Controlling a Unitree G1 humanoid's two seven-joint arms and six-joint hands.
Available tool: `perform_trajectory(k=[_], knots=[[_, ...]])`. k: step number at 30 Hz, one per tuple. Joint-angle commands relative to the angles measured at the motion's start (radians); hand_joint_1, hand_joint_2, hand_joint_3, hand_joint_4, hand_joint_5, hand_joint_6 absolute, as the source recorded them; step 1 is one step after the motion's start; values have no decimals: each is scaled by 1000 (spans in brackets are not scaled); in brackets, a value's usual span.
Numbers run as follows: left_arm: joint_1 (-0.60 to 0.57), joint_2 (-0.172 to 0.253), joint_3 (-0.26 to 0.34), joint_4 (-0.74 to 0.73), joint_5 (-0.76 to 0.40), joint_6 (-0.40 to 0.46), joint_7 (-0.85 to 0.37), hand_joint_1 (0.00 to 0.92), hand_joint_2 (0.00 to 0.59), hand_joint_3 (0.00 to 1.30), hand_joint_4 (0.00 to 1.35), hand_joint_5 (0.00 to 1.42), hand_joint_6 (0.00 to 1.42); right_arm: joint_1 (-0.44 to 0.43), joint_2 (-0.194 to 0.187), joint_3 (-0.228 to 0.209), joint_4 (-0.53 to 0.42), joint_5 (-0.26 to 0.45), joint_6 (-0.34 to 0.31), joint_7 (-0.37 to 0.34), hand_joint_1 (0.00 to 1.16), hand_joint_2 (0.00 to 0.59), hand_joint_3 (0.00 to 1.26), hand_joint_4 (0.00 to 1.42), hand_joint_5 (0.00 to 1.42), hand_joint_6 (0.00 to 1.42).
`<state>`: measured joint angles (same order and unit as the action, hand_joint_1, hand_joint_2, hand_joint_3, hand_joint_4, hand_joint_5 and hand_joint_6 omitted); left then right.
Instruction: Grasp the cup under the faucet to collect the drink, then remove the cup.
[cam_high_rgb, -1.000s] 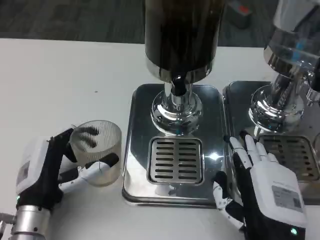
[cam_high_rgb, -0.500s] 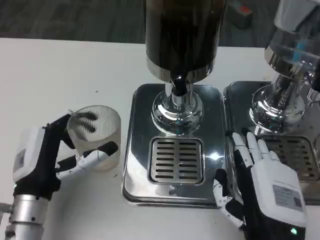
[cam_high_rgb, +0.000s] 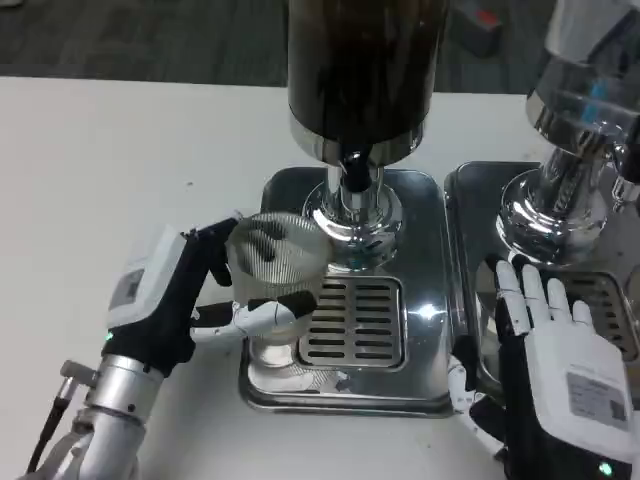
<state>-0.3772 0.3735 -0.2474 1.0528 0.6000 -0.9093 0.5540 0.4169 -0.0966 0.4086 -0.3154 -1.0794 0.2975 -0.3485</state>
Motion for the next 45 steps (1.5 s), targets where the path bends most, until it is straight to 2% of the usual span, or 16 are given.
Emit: perform_trajectory(k=[1,13,18,25,34,45], knots=[[-62,-7,-52,16,66,-11,74,369,107,644,721,934,880,28,11,5,-26,-26,23,-11,495,562,36,0,0,0],[-141,-48,-136,96,127,25,146,360,97,644,722,934,863,63,36,18,-45,-42,40,-17,483,567,34,0,0,0],[-146,-64,-139,123,104,37,122,359,96,631,709,915,852,64,40,18,-44,-45,40,-18,479,567,34,0,0,0],[-143,-46,-158,132,115,48,100,301,84,535,597,809,717,54,38,15,-34,-35,34,-11,475,567,34,0,0,0],[-143,-60,-190,127,118,50,102,286,92,528,595,808,701,48,37,13,-34,-32,37,-5,472,567,34,0,0,0],[-144,-54,-208,125,114,62,115,265,86,468,526,722,578,55,44,18,-36,-33,39,-6,469,567,42,0,0,0]])
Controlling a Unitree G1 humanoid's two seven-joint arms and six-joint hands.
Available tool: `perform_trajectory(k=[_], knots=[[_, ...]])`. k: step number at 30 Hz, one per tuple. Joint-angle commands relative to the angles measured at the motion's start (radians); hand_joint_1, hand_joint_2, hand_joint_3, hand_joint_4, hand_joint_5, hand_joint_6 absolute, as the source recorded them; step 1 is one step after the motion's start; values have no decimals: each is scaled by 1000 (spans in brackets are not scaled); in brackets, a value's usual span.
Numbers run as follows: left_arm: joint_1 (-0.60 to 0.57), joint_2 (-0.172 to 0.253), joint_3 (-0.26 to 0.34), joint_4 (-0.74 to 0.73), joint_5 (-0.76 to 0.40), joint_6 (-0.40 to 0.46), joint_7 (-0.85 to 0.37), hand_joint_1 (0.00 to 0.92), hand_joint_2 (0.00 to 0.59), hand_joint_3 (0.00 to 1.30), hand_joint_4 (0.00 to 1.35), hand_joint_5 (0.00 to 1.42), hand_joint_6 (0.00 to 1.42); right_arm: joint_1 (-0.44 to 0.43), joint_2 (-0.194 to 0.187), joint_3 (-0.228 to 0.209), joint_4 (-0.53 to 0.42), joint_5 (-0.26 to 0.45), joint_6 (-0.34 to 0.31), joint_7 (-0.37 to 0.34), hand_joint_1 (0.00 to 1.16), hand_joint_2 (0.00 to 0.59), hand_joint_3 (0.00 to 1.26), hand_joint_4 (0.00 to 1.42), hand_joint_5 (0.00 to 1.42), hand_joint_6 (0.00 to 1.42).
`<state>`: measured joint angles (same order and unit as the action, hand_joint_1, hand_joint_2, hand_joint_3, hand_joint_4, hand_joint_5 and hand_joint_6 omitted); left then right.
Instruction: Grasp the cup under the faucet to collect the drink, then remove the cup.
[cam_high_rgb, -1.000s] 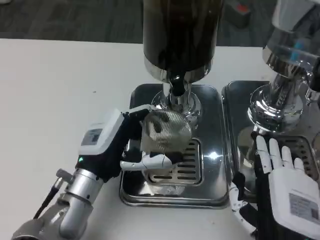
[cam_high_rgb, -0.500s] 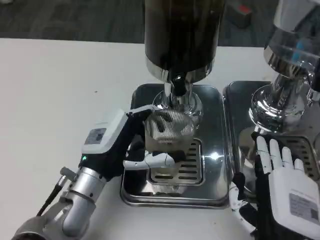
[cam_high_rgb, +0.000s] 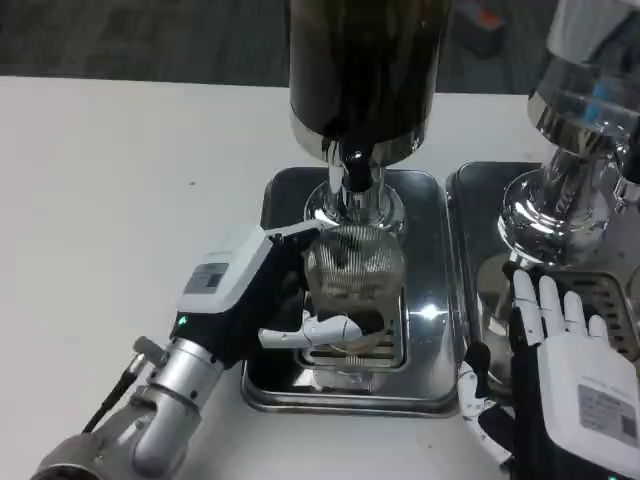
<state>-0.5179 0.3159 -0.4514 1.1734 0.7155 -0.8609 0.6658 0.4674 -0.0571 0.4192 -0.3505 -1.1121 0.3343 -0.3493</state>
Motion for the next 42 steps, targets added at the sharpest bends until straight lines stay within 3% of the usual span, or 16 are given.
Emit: perform_trajectory(k=[1,22,25,29,35,42], knots=[[-1,6,-1,3,-3,17,10,256,84,456,510,711,570,4,4,7,0,0,2,-5,468,567,43,0,0,0],[35,53,22,-6,-57,-4,-24,7,0,219,235,496,293,-20,-4,0,23,22,-9,-3,466,565,42,0,0,0],[57,76,47,-19,-89,-25,-42,0,0,169,160,426,227,-24,-12,5,23,-1,-6,-9,460,559,27,0,0,0],[87,120,92,-55,-139,-52,-91,0,0,8,5,241,125,-30,-19,8,23,-36,7,-9,445,556,7,0,0,0],[144,173,120,-134,-144,-60,-120,0,0,0,0,78,12,-46,-21,14,44,-105,56,3,397,529,0,0,0,0],[205,194,164,-214,-192,-114,-162,0,9,0,0,52,2,-59,-47,11,52,-82,44,13,370,537,0,0,0,0]])
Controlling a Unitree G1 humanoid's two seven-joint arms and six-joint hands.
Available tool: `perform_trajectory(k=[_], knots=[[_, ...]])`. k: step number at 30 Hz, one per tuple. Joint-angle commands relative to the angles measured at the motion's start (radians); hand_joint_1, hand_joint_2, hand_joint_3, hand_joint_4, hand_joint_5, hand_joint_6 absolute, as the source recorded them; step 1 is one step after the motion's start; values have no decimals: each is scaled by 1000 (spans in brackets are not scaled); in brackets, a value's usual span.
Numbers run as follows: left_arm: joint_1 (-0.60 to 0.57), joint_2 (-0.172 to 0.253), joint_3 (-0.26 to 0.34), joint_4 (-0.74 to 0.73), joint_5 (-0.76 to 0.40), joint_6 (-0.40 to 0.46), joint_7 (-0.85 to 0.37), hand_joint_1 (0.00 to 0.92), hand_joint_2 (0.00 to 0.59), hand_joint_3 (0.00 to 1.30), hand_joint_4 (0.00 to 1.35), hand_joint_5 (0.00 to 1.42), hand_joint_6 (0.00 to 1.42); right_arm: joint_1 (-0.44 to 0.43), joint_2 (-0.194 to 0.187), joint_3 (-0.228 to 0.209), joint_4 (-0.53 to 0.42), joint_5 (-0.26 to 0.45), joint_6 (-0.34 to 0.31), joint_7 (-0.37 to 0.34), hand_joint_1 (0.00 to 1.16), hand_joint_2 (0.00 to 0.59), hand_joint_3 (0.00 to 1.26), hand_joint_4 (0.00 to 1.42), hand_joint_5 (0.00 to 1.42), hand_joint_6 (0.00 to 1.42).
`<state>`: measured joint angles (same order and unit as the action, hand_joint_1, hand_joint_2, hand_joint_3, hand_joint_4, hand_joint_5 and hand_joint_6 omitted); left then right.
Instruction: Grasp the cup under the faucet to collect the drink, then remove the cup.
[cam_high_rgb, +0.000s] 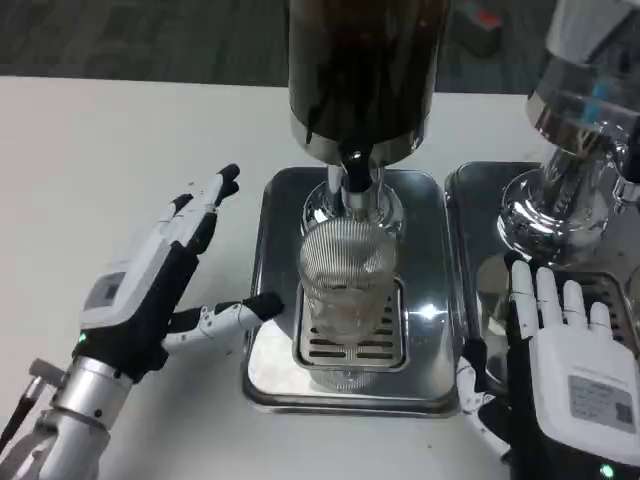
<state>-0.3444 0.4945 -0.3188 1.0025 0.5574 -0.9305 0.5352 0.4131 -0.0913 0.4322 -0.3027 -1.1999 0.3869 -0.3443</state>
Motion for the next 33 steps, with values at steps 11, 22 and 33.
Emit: perform_trajectory(k=[11,22,33], knots=[[109,25,140,-283,-325,-99,-343,0,21,0,0,0,0,-24,-37,-7,5,28,-22,22,367,531,0,0,0,0],[139,12,191,-586,-585,-17,-672,0,22,0,0,0,0,-36,-25,-7,15,50,-22,13,366,531,0,0,0,0],[67,-47,178,-675,-688,76,-921,0,29,0,0,19,0,-53,16,-2,43,63,-14,-12,366,530,0,0,0,0]])
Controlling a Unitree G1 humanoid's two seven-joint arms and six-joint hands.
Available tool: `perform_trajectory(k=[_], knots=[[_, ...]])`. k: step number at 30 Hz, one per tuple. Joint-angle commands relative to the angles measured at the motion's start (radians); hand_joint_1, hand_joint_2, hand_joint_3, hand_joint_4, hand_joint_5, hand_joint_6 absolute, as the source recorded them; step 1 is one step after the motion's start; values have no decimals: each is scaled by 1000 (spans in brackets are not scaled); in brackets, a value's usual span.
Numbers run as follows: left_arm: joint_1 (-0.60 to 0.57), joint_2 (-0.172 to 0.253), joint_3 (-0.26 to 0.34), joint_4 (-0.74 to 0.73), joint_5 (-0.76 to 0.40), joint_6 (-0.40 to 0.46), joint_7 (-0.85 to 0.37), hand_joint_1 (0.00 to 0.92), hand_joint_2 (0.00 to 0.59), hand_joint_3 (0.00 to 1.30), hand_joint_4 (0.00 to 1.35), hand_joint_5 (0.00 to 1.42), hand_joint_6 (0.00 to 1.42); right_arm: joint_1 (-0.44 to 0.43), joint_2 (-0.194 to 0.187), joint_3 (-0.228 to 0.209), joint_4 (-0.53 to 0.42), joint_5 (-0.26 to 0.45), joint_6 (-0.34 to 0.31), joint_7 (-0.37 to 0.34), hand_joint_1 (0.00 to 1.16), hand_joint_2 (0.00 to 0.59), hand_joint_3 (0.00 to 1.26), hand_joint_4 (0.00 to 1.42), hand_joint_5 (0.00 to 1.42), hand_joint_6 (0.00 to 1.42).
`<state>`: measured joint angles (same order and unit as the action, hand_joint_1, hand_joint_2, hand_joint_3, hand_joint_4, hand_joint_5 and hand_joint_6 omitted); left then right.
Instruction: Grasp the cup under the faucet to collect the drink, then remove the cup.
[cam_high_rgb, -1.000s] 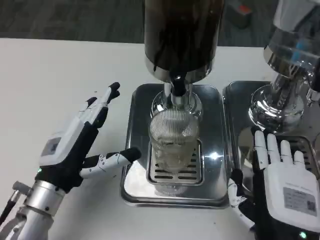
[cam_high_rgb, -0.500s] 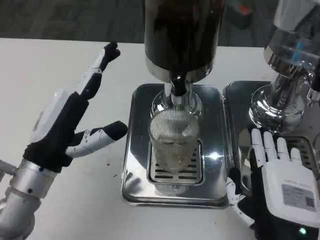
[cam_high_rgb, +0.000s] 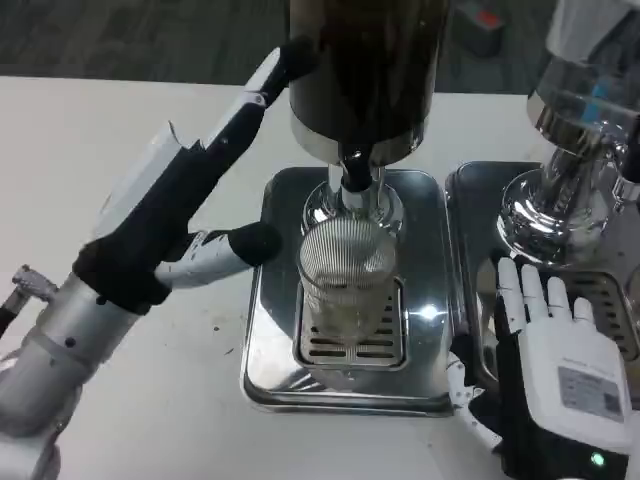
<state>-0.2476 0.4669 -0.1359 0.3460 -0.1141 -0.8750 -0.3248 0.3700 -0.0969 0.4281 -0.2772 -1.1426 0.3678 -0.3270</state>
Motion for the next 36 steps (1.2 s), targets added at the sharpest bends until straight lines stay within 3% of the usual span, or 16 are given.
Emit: perform_trajectory(k=[1,9,18,21,25,33,36], knots=[[-35,-25,-3,-16,-20,25,-75,0,30,0,0,19,0,-11,26,3,20,6,5,-33,366,530,0,0,0,0],[-93,-83,-3,52,18,27,-148,0,32,0,0,30,0,-12,61,14,38,7,9,-52,366,530,0,0,0,0],[-110,-122,-11,81,21,10,-203,0,40,0,0,51,0,-4,74,16,35,7,20,-61,369,538,0,0,0,0],[-105,-124,-12,72,29,-2,-215,0,48,0,0,73,6,-4,74,16,35,9,21,-62,370,538,0,0,0,0],[-95,-111,-9,47,128,-69,-184,0,60,8,0,90,20,-8,70,19,37,7,17,-60,372,539,0,0,0,0],[-86,-105,-12,47,185,-92,-146,0,62,29,0,96,23,-12,65,19,38,9,16,-54,373,539,0,0,0,0],[-91,-91,11,30,303,-154,-85,0,72,55,0,107,24,-14,64,17,40,10,14,-54,373,539,0,0,0,0]])
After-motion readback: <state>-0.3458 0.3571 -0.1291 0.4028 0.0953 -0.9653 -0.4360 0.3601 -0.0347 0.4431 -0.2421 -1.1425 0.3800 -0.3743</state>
